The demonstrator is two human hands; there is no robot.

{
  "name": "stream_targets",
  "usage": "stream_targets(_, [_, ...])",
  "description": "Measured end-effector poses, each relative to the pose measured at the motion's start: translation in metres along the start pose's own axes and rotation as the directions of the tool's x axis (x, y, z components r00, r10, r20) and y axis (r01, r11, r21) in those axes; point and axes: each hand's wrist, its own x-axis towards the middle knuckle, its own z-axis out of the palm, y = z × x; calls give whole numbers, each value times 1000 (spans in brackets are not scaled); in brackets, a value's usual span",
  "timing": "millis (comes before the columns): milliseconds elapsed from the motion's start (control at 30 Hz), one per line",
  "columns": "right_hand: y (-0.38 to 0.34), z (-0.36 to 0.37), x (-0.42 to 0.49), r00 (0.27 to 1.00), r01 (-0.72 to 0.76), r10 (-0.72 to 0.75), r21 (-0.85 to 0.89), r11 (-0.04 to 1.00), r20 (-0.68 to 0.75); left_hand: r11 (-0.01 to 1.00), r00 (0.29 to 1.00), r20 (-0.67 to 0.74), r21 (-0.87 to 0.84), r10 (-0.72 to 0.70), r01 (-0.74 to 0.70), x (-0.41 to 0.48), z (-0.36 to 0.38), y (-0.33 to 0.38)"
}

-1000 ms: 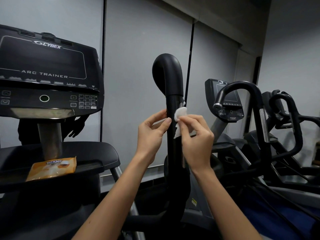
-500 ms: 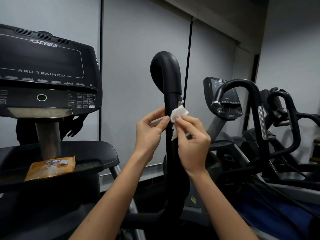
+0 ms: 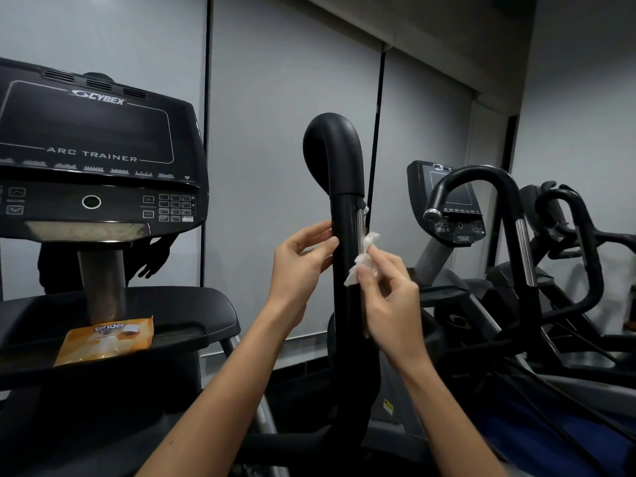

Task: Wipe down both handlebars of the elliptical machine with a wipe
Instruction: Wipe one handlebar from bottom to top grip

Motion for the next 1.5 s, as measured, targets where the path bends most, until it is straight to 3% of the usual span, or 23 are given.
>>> stream_targets(100, [-8,6,14,985,162,-166,-83,983,-53,1000,1000,-16,-25,-14,14,5,1,1])
stream_targets(267, [-21,21,59,939,267,-291,-143,953,-183,998,999,-35,-58,0,-2,12,8,3])
stream_targets(433, [-1,15,15,861,425,-488,-326,844,-144,996,999,-45,-85,0,-4,16,10,1])
stream_targets(767, [-23,23,62,889,389,-432,-246,888,-154,996,1000,1,-91,20,-20,12,10,2])
stream_targets(1100, [0,17,12,885,385,-442,-302,872,-147,996,999,-38,-89,22,-26,14,10,-2])
stream_targets(1167, [-8,22,31,915,317,-362,-239,918,-179,996,999,-30,-83,31,-34,14,10,-2])
stream_targets(1300, [-19,25,68,971,6,19,102,995,-238,998,998,-20,-45,53,-54,13,10,0])
stream_targets(1400, [-9,21,78,954,-264,297,344,901,-47,998,998,-34,-26,61,-62,14,9,0])
stream_targets(1500, [7,15,68,877,-476,451,434,765,166,998,998,-37,-35,58,-59,14,9,0])
